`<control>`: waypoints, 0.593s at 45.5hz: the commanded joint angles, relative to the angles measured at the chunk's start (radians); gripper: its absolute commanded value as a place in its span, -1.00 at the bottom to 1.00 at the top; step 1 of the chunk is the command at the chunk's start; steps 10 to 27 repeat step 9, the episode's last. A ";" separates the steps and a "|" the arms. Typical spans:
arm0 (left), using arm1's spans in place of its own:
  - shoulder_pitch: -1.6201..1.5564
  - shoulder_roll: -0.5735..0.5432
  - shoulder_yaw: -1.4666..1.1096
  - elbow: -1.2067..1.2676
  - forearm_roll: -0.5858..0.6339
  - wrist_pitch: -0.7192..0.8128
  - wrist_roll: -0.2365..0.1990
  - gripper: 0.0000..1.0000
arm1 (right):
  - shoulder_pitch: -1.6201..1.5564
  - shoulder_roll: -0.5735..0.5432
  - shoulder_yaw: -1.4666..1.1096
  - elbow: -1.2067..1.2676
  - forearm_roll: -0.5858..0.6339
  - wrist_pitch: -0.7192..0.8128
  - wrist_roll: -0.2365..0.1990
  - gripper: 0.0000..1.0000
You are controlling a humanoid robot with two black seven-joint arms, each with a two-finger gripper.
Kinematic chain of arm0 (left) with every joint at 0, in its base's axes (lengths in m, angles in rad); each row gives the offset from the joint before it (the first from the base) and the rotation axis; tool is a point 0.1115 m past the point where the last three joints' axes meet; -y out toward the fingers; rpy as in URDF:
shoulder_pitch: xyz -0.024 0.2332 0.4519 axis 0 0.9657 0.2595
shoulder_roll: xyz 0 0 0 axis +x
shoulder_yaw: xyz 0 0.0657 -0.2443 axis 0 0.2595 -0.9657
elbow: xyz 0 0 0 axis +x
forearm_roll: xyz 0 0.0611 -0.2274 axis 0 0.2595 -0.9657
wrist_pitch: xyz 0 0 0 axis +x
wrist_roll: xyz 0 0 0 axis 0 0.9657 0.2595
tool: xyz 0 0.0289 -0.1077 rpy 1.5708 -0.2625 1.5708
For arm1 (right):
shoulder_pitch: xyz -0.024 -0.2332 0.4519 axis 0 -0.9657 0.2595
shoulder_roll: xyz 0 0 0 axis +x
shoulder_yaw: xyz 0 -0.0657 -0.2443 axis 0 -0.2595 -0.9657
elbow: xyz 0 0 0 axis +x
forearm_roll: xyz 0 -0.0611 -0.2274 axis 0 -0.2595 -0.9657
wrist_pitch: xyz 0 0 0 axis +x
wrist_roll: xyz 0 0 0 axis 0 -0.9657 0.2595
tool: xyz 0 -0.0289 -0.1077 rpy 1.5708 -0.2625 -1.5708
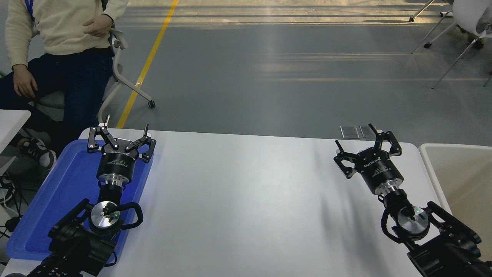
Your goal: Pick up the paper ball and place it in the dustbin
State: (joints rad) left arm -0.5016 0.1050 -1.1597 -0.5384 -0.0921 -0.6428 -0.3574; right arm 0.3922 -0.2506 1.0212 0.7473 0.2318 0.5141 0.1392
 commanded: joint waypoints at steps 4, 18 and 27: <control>0.000 -0.001 0.000 0.000 0.002 0.000 0.000 1.00 | -0.003 -0.030 0.000 -0.014 0.000 0.014 -0.003 1.00; 0.000 -0.001 0.000 0.000 0.000 0.000 0.000 1.00 | -0.003 -0.032 0.000 -0.014 0.000 0.014 -0.003 1.00; 0.000 -0.001 0.000 0.000 0.000 0.000 0.000 1.00 | -0.003 -0.032 0.000 -0.014 0.000 0.014 -0.003 1.00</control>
